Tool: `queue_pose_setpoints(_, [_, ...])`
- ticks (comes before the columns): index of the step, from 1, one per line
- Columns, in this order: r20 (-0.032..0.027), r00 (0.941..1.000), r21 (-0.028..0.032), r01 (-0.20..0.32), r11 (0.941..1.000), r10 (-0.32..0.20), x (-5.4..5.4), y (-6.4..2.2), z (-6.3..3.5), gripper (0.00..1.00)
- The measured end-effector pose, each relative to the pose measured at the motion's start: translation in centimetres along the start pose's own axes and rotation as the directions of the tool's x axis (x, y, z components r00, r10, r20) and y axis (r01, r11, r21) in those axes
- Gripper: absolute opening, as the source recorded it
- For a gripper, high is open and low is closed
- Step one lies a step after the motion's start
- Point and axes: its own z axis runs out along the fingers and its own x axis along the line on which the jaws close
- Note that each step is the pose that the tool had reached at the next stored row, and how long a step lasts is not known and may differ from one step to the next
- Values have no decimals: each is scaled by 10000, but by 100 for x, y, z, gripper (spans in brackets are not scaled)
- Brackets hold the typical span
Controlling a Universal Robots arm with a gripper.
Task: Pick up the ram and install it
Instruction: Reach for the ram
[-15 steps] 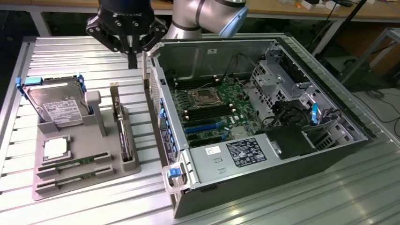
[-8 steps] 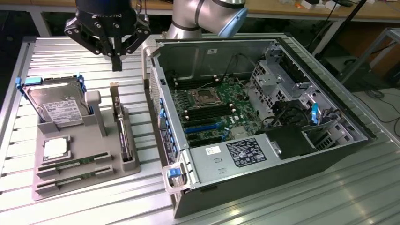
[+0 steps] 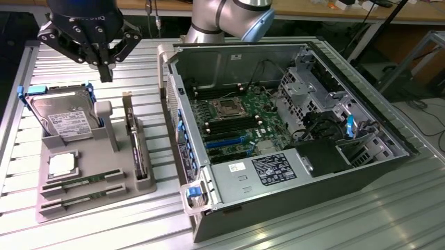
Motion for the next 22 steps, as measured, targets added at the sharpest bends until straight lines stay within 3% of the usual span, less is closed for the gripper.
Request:
queue_pose_setpoints(4, [-3,10000,-2,64,10000,-64,110,-9,-3,11])
queue_pose_setpoints(6, [-5,9999,-2,105,9999,-105,178,-16,-5,24])
queue_pose_setpoints(11, [-12,9997,-6,257,9997,-257,405,-43,-12,25])
queue_pose_setpoints(12, [-13,9996,-6,272,9996,-272,429,-45,-13,25])
queue_pose_setpoints(13, [-13,9996,-7,289,9996,-289,456,-48,-14,32])
queue_pose_setpoints(18, [-19,9992,-10,403,9992,-403,624,-68,-19,32])
queue_pose_setpoints(22, [-19,9991,-11,429,9991,-429,647,-70,-19,32])
